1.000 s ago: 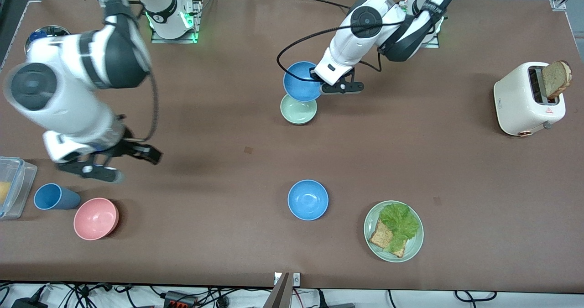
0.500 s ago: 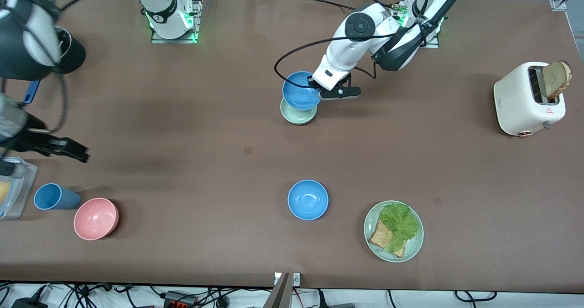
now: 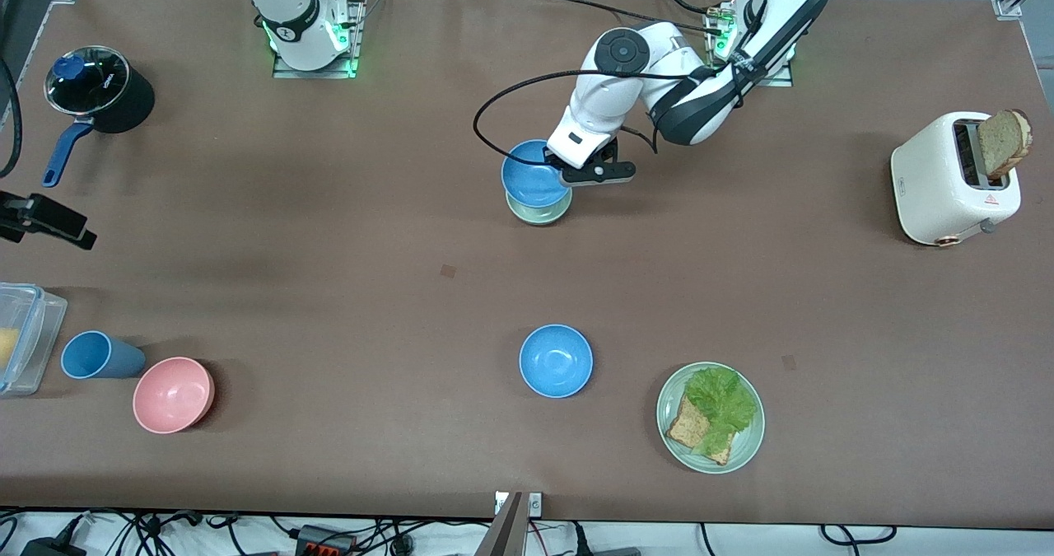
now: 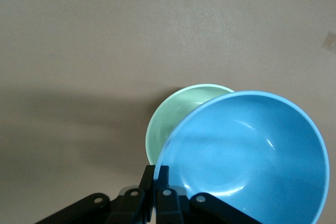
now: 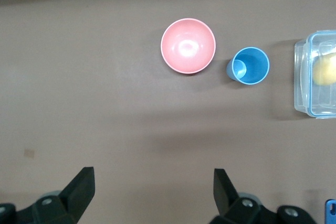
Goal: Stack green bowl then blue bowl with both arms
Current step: 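Lower the blue bowl into the green bowl with the left gripper, then open the left gripper and lift it away from the stacked bowls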
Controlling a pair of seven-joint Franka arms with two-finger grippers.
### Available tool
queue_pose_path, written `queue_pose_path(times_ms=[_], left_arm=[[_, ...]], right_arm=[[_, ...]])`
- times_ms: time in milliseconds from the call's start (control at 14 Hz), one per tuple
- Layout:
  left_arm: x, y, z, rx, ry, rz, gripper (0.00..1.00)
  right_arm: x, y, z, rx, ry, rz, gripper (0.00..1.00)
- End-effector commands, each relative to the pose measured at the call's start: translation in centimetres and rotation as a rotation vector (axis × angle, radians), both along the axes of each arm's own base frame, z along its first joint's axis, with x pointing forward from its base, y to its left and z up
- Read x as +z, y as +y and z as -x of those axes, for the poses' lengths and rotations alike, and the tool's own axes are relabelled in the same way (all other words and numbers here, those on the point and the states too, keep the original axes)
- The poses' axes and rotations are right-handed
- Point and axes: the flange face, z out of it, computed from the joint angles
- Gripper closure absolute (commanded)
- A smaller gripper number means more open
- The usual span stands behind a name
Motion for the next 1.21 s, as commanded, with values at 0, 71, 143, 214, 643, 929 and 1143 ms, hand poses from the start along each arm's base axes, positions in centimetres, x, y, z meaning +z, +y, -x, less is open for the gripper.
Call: queue_pose_path(times_ms=[0, 71, 143, 214, 643, 929, 1143], left_arm=[[-0.9, 0.0, -0.9, -0.007, -0.03, -0.03, 0.98], [-1.7, 0.4, -1.2, -0.015, -0.036, -0.047, 0.98], [-2.3, 0.7, -1.8, -0.016, -0.041, -0.054, 0.98], [-2.8, 0.8, -2.0, -0.02, -0.036, -0.054, 0.99], [-3.4, -0.8, -1.2, -0.027, -0.02, -0.048, 1.0], [-3.8, -0.8, -1.0, -0.025, -0.016, -0.056, 0.97], [-3.7, -0.6, -1.2, -0.028, -0.021, -0.061, 0.77]], right_arm=[[0.5, 0.1, 1.1, 0.04, 0.022, 0.0, 0.0], [0.5, 0.1, 1.2, 0.039, 0.024, 0.002, 0.0], [0.5, 0.3, 1.5, 0.036, 0.025, 0.005, 0.0], [0.7, 1.3, 1.7, 0.045, 0.022, 0.005, 0.0], [-0.2, 1.3, 5.1, 0.036, 0.044, 0.012, 0.0], [-1.0, 1.4, 8.3, 0.019, 0.03, 0.018, 0.0], [-1.3, 1.8, 9.0, 0.01, 0.05, 0.012, 0.0]])
